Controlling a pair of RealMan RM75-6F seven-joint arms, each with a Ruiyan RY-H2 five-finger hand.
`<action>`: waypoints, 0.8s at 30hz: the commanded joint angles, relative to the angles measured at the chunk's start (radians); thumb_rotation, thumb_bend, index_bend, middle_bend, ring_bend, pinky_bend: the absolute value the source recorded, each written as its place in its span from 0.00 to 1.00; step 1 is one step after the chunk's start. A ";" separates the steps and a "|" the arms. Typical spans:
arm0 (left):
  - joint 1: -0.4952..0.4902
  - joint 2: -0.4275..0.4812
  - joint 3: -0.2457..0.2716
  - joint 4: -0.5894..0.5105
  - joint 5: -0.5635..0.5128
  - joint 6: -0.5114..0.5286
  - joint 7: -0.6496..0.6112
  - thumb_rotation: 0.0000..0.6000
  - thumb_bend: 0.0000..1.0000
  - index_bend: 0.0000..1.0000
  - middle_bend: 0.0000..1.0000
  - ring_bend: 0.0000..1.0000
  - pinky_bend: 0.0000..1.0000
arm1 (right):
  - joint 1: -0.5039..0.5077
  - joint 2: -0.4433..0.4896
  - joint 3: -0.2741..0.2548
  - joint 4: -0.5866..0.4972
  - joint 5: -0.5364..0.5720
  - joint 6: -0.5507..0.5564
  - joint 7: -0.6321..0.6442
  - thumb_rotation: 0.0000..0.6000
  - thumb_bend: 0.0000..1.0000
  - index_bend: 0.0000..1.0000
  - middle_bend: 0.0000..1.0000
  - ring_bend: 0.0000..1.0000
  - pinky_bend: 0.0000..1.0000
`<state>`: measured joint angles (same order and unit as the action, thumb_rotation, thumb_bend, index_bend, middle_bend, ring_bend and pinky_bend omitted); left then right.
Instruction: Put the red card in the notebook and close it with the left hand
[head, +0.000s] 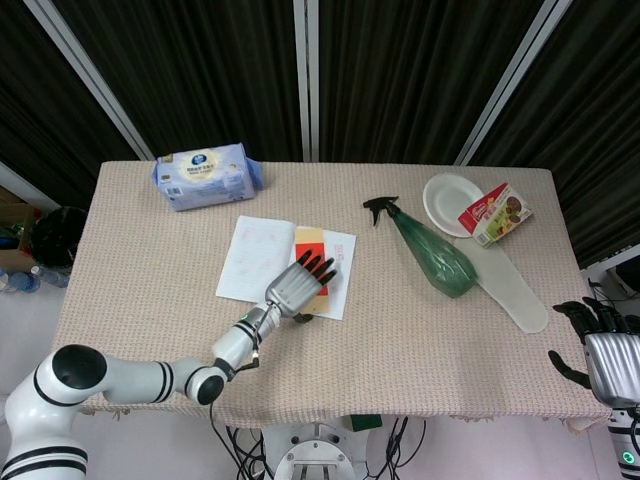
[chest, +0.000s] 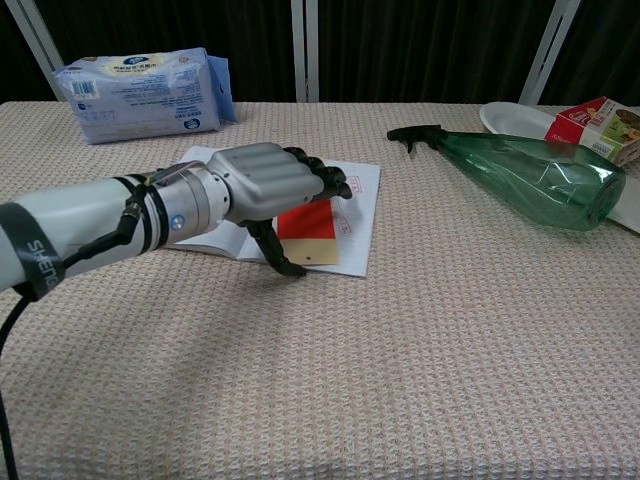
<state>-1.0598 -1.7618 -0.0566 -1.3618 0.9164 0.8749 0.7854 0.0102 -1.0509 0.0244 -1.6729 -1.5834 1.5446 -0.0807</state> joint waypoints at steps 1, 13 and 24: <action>0.008 0.018 0.002 -0.022 -0.016 0.003 0.008 0.78 0.14 0.07 0.00 0.00 0.07 | -0.001 0.001 -0.001 0.000 -0.001 0.001 0.001 1.00 0.17 0.28 0.24 0.14 0.22; -0.045 0.139 -0.001 -0.182 -0.099 -0.132 -0.038 0.87 0.37 0.13 0.00 0.00 0.06 | -0.003 0.001 -0.004 0.002 -0.006 0.004 0.006 1.00 0.17 0.28 0.24 0.14 0.22; -0.065 0.110 0.030 -0.172 -0.118 -0.086 -0.015 0.83 0.41 0.20 0.00 0.00 0.05 | -0.002 -0.001 -0.003 0.003 -0.007 0.005 0.006 1.00 0.17 0.28 0.24 0.14 0.22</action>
<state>-1.1226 -1.6491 -0.0294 -1.5354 0.8003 0.7853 0.7672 0.0079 -1.0516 0.0210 -1.6702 -1.5901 1.5496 -0.0753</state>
